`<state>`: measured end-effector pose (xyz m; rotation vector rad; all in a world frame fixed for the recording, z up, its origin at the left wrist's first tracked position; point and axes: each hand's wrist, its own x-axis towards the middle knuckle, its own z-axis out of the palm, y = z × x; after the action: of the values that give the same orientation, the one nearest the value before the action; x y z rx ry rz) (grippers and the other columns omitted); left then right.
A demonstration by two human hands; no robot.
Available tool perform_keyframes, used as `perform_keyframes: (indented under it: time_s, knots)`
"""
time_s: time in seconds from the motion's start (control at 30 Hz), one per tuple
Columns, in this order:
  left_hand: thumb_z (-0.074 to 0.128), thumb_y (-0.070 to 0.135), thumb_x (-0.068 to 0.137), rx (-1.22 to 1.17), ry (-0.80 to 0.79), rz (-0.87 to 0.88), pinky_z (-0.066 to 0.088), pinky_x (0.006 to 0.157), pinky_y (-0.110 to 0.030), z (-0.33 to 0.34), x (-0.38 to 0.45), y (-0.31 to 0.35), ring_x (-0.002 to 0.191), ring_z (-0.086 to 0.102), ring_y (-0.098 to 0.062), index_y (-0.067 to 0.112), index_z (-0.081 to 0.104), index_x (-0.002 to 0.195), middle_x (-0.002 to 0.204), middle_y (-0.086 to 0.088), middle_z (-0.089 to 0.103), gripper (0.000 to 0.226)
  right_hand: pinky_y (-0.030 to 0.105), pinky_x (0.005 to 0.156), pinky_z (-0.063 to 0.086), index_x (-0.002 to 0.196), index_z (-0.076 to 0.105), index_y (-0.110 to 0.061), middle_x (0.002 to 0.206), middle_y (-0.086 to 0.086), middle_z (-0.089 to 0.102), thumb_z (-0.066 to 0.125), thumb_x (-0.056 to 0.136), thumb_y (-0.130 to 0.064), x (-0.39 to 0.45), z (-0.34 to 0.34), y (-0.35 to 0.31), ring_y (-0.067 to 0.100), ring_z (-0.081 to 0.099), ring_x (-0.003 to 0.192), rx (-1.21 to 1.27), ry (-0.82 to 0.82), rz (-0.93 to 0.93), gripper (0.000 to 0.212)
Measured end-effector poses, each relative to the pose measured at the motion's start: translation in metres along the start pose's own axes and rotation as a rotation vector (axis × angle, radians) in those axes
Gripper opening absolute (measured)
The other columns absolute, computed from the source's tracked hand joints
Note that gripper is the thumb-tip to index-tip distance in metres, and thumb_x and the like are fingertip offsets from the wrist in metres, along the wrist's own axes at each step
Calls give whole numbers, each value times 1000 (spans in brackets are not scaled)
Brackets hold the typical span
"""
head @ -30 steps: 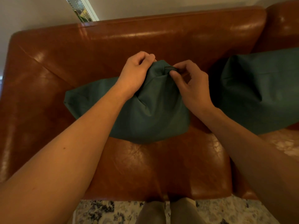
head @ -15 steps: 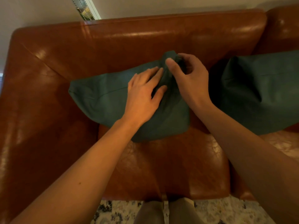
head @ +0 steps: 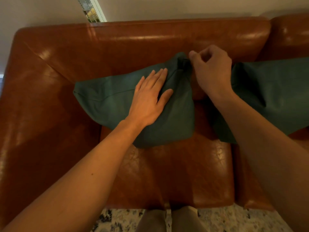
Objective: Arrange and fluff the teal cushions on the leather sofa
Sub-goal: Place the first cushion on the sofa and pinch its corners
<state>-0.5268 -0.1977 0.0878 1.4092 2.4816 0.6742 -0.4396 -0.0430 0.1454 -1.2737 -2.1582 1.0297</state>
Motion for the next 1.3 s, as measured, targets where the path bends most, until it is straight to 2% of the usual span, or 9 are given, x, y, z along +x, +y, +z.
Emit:
perform_keyframes:
  time_s: [0.1,0.23,0.37,0.47,0.63,0.73,0.93,1.13,1.3]
  knots:
    - [32,60,94,1,8,-18,9,120,-44,2,1,11,147,19,-18,25,28,150,156,3,30,66,22,53,37,81,61,-19,73,-9,59,60,83,-61,-1,3,1,2,54,66,-47,-143,50,41]
    - [40,57,93,57,40,-44,8,119,-48,7,3,18,146,21,-20,22,37,147,154,3,34,63,26,55,42,68,60,-14,66,-3,60,66,85,-47,9,2,-7,8,56,61,-50,-240,61,38]
    - [36,39,98,-21,49,-40,7,119,-46,5,4,16,146,20,-19,23,42,144,151,5,38,49,34,70,49,81,68,-4,78,10,67,63,90,-39,17,-1,-4,17,62,73,-15,-339,-6,36]
    - [37,37,96,-77,33,-52,6,119,-43,3,3,16,145,21,-16,24,47,141,149,7,41,47,27,59,37,80,58,-8,67,2,53,56,96,-34,14,-1,7,6,47,57,71,-389,-52,30]
    - [59,32,88,-212,264,-84,35,102,-36,-6,10,34,112,51,-16,16,58,119,117,0,55,34,18,54,31,77,48,-15,65,-3,42,47,101,-28,9,4,18,3,38,53,207,-483,-72,28]
    - [61,25,87,-256,341,-112,41,86,-36,-7,19,40,93,46,-12,15,62,98,97,4,52,15,23,60,33,73,46,-21,67,-4,42,47,101,-28,13,3,18,5,40,61,188,-477,-128,29]
    - [53,23,94,-378,191,-160,41,87,-47,-6,21,30,85,41,-11,25,57,79,74,14,43,15,32,69,33,81,47,-15,77,8,38,42,102,-34,19,-1,28,18,38,72,212,-572,-135,29]
    - [65,47,81,-251,165,-167,37,75,-37,-12,28,50,82,39,-15,20,43,75,78,7,42,36,35,70,33,86,51,-7,82,10,42,40,102,-34,14,6,26,22,38,74,297,-609,-119,33]
    - [68,27,81,-270,284,-163,41,73,-40,-8,31,53,78,40,-16,19,42,67,72,7,43,31,30,65,33,71,42,-16,66,-2,37,43,103,-31,8,6,27,9,38,62,285,-429,-99,35]
